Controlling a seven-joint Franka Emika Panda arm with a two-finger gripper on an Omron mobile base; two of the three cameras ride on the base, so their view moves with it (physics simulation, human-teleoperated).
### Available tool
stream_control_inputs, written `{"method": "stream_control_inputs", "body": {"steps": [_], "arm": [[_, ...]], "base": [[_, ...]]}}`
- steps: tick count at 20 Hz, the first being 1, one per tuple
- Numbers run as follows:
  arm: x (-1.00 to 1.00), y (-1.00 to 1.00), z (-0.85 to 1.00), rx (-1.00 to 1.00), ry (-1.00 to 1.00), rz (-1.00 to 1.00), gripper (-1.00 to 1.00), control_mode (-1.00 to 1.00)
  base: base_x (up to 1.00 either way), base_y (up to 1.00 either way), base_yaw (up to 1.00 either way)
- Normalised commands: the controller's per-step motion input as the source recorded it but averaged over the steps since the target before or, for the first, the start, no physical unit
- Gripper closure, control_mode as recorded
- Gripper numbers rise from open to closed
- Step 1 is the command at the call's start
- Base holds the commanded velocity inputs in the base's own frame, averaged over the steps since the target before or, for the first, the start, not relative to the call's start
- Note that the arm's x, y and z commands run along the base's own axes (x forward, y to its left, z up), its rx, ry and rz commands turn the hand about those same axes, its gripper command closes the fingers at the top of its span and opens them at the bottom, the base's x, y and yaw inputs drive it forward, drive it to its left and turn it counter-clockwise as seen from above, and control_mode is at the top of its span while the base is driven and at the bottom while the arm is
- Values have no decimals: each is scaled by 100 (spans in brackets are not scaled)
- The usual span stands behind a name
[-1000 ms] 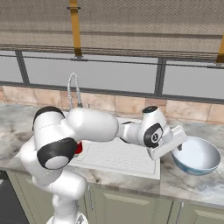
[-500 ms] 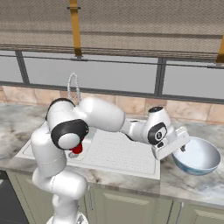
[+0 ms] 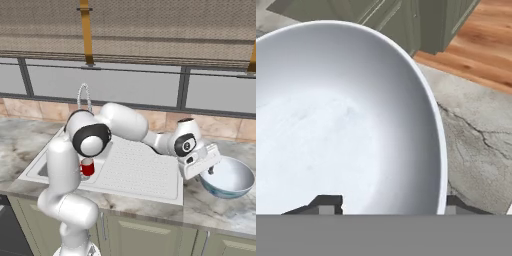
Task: Pick the mug and place it in the sink. Pick the bowl and place it in the open cabinet and then close the cabinet.
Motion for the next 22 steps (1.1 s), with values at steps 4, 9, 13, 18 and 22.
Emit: {"method": "stream_control_inputs", "body": {"steps": [4,9,13,18,22], "arm": [[-1,-12,-12,3,5,0,100,-100],[-22,0,-1,0,0,0,100,-100],[-51,4,11,0,-13,0,100,-100],[-33,58,86,0,-23,0,100,-100],[-8,68,100,0,-15,2,100,-100]], "base": [[0,0,0],[0,0,0],[0,0,0],[0,0,0],[0,0,0]]}}
